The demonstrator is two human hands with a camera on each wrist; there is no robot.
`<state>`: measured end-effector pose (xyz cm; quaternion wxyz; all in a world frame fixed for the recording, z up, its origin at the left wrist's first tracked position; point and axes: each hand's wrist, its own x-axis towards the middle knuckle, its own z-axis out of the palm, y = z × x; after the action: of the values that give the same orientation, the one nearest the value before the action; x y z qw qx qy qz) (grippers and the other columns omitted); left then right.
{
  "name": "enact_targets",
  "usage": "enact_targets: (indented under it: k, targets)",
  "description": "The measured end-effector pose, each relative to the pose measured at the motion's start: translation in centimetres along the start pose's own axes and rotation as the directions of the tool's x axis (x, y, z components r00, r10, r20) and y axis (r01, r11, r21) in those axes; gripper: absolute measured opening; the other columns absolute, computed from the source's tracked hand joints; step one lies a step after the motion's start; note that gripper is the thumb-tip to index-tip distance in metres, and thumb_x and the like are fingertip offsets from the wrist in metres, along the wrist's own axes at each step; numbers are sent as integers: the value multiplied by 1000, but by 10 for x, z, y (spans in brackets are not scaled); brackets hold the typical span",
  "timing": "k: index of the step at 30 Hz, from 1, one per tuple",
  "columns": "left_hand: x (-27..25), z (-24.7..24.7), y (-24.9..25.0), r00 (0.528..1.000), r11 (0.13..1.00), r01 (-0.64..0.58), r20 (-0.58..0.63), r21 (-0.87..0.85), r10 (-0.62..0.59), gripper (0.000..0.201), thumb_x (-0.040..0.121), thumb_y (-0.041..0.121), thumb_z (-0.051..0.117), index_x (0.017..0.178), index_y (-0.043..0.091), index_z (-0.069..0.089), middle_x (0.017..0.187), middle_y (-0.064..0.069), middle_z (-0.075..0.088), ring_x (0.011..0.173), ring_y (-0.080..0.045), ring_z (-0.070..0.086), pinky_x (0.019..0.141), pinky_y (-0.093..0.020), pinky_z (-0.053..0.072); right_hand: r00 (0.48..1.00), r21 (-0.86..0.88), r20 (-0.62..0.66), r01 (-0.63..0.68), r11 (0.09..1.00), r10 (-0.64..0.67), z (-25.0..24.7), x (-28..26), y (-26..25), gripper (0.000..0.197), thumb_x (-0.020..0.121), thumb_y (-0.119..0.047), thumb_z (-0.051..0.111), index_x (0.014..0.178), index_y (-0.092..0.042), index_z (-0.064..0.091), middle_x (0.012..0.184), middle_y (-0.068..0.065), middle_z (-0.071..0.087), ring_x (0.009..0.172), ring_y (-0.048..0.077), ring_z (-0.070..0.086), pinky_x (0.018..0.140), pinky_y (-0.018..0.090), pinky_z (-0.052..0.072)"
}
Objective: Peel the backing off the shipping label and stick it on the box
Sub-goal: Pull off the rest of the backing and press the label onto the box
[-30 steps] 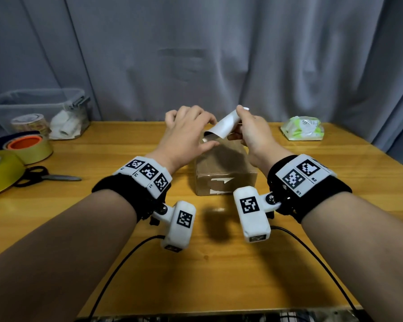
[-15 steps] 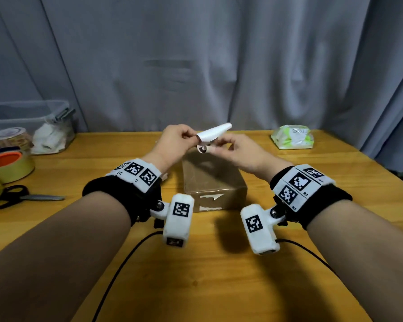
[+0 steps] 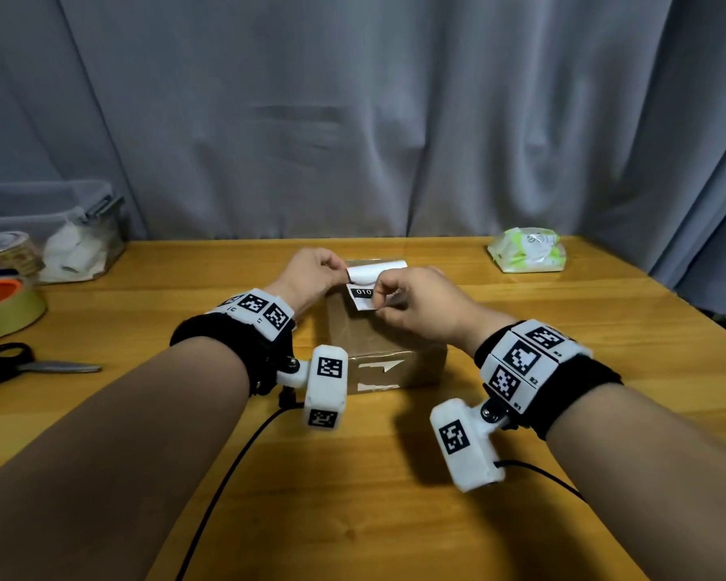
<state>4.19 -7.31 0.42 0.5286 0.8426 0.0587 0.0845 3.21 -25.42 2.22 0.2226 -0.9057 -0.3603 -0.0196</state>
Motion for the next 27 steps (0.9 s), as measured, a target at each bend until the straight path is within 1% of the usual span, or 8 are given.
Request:
enact_targets:
  k: [4,6,9,12,15,21,24,27]
  targets:
    - [4,4,-3,1000,999,9,-11,38,-9,4,84,9,66,80,8,66,74,-5,61,68,-13,52,69,-22,47,1000,-12,23,20,1000,-19,3,-1,1,15,77,-18,64,74,-29,55,84,-8,69,91,17,64,102,34,37]
    - [6,5,-8,1000,998,10,-26,59,-8,10,83,12,68,90,5,70,80,-7,64,78,-17,56,79,-30,48,999,29,35,5,1000,-6,3,-2,1,12,76,-16,64,75,-27,58,90,-3,72,93,18,64,100,34,41]
    - [8,7,-11,998,999,6,-55,48,-4,5,79,12,72,83,9,70,71,2,61,80,-18,55,82,-32,46,1000,76,28,5,997,-7,5,-2,4,8,75,-14,65,75,-22,62,92,0,73,95,18,65,98,39,45]
    - [11,7,-12,998,999,15,-65,36,-13,19,79,12,72,65,20,62,68,6,58,71,-12,52,73,-26,44,1000,105,23,-8,994,6,8,1,8,15,73,-15,65,69,-27,57,92,1,74,97,19,66,95,42,47]
    - [14,7,-12,997,999,13,-78,31,-11,22,79,12,72,64,22,59,67,7,55,66,-8,48,65,-20,41,1000,132,17,-20,991,18,9,3,10,23,73,-15,65,63,-30,50,93,0,73,100,19,66,94,41,49]
    - [15,7,-14,998,999,-1,-58,50,4,12,81,10,70,92,4,67,68,5,54,66,-8,48,64,-19,41,999,193,33,-9,981,2,9,7,6,12,74,-9,66,72,-19,60,92,3,72,96,18,65,81,23,46]
    - [13,7,-16,998,998,-13,-63,64,17,9,81,10,69,89,7,66,67,6,54,62,-5,47,59,-15,38,999,193,32,-6,981,0,10,8,6,7,74,-9,66,75,-16,63,91,2,71,96,18,65,85,30,50]
    - [14,8,-20,997,996,-7,-73,93,14,16,80,14,71,69,19,61,66,8,53,66,-11,48,64,-22,40,1000,179,26,0,984,-5,11,8,8,9,73,-11,66,73,-18,62,90,2,72,96,18,65,88,35,52]
